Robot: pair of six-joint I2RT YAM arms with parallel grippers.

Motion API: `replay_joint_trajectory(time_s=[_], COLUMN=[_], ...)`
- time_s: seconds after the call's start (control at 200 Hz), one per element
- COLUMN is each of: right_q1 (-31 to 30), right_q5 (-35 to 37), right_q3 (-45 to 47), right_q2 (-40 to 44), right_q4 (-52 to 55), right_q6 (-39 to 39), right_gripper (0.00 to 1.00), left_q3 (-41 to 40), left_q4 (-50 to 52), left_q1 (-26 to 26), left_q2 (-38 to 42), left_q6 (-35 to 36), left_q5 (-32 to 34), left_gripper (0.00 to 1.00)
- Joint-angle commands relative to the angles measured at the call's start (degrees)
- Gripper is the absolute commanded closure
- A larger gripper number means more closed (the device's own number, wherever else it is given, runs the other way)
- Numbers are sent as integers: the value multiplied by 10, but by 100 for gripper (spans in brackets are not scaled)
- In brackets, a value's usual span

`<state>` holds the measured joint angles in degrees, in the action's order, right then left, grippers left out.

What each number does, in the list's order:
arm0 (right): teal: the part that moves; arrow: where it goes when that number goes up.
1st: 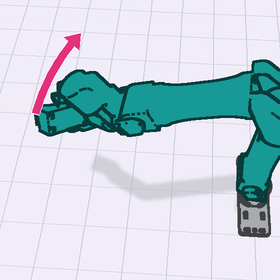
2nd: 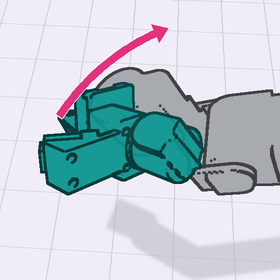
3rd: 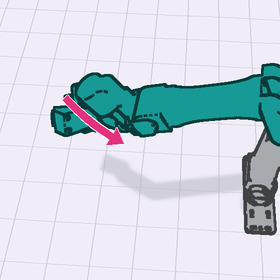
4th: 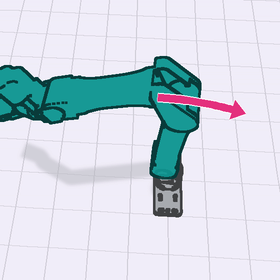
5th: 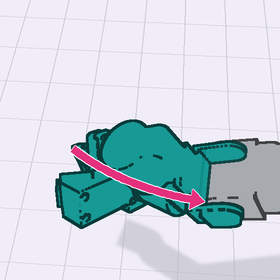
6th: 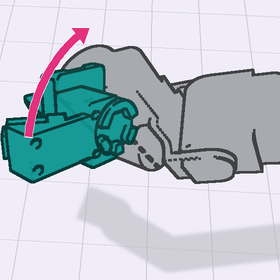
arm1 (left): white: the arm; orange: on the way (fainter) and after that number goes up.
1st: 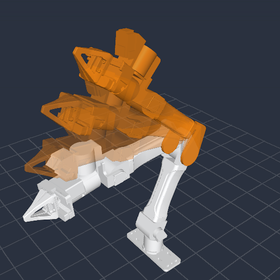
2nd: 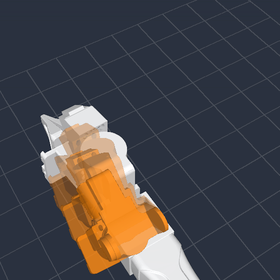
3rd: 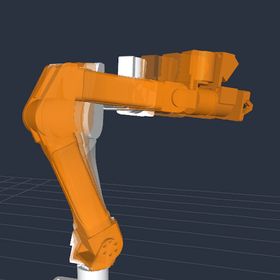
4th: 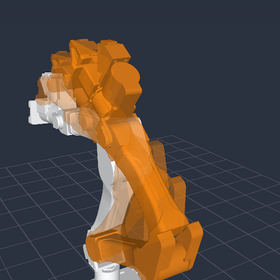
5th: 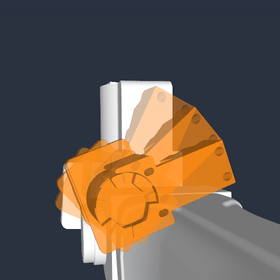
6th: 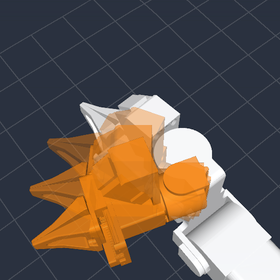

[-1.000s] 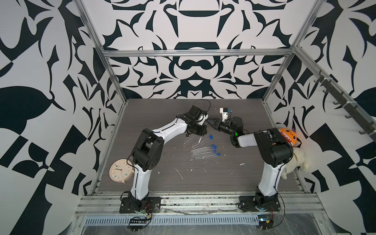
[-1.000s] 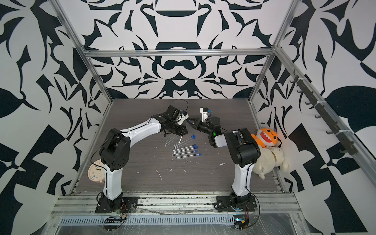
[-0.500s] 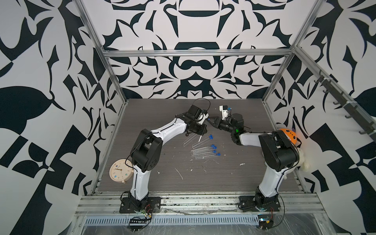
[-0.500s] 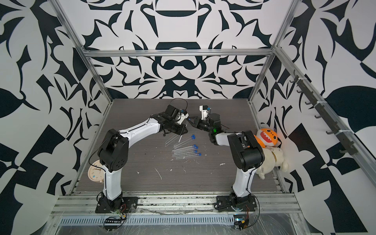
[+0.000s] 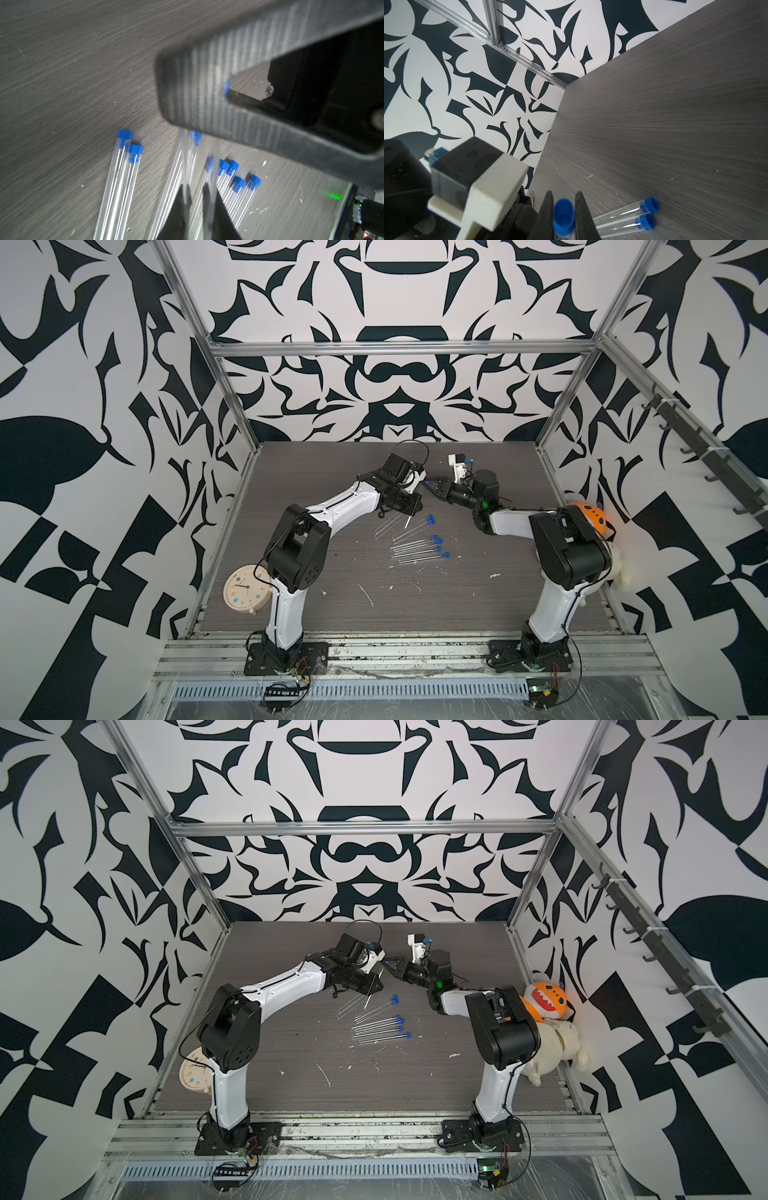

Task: Remove stoppers from test tubes
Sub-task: Open the stopper on the test tube.

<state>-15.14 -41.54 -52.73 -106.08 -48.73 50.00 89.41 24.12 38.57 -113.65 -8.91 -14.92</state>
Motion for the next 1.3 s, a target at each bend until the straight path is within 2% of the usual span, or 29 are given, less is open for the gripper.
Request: replay_joint_trajectory(time_s=[0.0,0.14,0.345,0.55,0.66,0.745,0.855,1.04,1.295], right_q1=[19,19,19,24,35,41,40,33,34], right_q5=[51,62,68,59,51,48,51,88,100], right_q3=[-34,-33,-27,-16,-10,-6,-9,-31,-44], right_q2=[39,53,52,31,7,-1,17,88,99], right_q4=[41,72,45,-56,-131,-158,-96,126,175], right_q6=[-68,-94,-82,0,66,82,36,-139,-183], right_gripper=[87,91,94,88,87,87,87,85,81], left_q3=[-19,-20,-21,-27,-33,-35,-37,-41,-41], left_q4=[60,63,67,68,64,63,63,66,73], left_q1=[0,0,0,0,0,0,0,0,0], left_q2=[17,18,19,20,23,24,27,30,30], left_q6=[12,15,18,22,23,22,24,29,35], left_q5=[1,2,0,-2,-3,-2,0,5,8], left_gripper=[100,100,100,100,100,100,100,100,100])
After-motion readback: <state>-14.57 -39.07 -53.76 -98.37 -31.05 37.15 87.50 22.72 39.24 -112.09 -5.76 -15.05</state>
